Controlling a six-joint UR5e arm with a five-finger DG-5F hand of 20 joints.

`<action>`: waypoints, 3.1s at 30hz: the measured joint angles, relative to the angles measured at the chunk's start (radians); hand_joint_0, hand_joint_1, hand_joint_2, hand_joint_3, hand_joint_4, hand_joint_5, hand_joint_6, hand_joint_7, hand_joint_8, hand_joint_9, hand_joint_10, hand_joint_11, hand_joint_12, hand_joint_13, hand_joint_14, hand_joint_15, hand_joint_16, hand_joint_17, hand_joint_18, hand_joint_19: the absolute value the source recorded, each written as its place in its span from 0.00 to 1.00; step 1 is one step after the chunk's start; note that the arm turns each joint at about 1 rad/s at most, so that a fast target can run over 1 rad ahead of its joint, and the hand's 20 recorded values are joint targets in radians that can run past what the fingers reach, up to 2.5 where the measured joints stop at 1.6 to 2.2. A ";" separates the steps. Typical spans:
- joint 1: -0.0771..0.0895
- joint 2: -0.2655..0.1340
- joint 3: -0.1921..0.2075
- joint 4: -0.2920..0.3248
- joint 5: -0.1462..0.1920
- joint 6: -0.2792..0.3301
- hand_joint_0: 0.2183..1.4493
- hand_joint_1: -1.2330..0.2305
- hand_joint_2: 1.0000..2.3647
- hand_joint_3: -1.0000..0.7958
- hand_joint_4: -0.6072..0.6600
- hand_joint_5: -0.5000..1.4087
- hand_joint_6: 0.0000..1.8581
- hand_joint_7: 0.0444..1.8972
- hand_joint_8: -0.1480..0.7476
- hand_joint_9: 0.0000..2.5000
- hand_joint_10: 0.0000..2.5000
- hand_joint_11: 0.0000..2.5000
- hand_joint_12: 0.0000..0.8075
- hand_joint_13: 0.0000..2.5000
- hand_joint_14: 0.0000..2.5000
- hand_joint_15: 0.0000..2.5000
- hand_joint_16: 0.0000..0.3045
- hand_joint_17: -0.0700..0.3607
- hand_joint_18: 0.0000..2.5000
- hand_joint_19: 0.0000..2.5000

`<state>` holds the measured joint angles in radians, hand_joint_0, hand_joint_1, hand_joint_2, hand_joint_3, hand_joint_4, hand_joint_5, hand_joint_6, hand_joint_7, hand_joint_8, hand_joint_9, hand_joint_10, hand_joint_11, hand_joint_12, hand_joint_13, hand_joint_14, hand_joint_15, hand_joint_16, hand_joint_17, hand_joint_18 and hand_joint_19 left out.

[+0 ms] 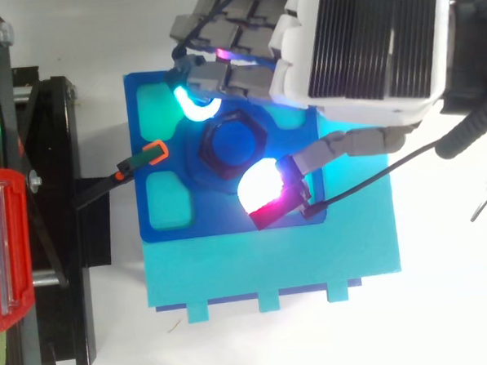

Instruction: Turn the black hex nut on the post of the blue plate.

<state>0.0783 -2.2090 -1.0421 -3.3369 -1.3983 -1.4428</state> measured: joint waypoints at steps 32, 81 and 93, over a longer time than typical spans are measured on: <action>0.043 -0.024 0.044 0.136 -0.085 -0.019 0.22 0.61 0.00 0.28 0.62 0.16 0.27 0.53 0.43 0.12 0.00 0.00 0.45 0.13 0.00 0.02 0.20 0.48 0.07 0.05; -0.073 -0.024 0.053 0.018 -0.226 -0.047 0.23 0.60 0.00 0.28 0.64 0.15 0.34 0.54 0.44 0.14 0.00 0.02 0.44 0.14 0.00 0.03 0.19 0.47 0.08 0.05; -0.112 -0.024 0.058 -0.001 -0.282 -0.047 0.23 0.60 0.00 0.28 0.63 0.16 0.31 0.58 0.44 0.14 0.00 0.02 0.44 0.14 0.00 0.03 0.19 0.47 0.08 0.05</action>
<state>-0.0334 -2.2335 -0.9840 -3.3383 -1.6806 -1.4899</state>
